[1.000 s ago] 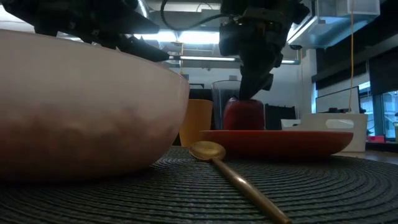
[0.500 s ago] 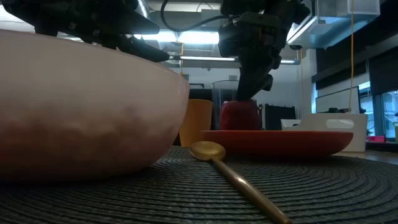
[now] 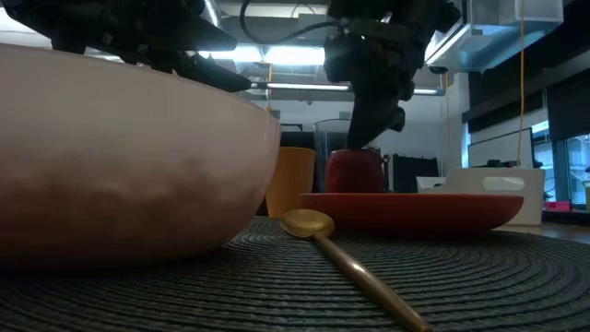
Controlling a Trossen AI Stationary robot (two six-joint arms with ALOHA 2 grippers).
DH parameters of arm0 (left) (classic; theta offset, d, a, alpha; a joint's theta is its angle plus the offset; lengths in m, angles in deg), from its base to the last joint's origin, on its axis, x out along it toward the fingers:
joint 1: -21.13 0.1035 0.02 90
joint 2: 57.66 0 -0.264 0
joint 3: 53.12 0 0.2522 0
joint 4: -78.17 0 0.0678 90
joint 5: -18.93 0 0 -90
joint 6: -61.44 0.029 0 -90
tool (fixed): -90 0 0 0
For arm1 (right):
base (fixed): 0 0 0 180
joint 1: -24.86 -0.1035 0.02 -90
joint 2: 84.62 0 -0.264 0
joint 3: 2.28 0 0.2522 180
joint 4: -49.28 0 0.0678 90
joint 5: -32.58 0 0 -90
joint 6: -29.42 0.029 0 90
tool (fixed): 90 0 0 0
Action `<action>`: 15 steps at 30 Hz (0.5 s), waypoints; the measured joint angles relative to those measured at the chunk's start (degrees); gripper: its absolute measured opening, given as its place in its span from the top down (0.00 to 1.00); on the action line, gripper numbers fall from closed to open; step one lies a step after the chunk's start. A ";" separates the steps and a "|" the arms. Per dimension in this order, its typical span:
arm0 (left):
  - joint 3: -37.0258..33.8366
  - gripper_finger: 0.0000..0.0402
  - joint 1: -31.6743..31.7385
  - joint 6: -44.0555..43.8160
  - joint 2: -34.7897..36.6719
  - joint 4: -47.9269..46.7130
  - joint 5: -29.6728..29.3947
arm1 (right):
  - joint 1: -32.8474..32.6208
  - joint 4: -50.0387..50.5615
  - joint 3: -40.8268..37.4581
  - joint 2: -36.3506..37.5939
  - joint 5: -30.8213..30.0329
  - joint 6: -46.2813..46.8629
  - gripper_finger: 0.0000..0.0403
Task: Arrange a breakfast setting
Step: Adjust the red apple, then return to Home Position
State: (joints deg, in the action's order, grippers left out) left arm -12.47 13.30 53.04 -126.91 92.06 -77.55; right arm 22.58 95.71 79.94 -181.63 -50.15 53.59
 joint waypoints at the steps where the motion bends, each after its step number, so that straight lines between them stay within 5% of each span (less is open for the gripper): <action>1: 0.00 0.01 0.00 0.00 0.00 0.00 0.00 | 0.00 -0.24 0.00 0.32 -0.64 0.00 0.83; 6: -0.01 0.01 0.00 0.02 0.33 0.46 -0.02 | -1.37 -4.23 0.00 4.39 -7.81 -2.88 0.83; 15: -0.07 0.01 2.21 -2.95 9.56 1.53 1.87 | -11.46 -12.89 -0.89 17.98 -38.70 -13.57 0.83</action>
State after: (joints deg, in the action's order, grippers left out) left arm -12.53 15.51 50.09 -117.36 93.60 -75.69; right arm 11.11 82.82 79.05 -163.65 -88.85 40.02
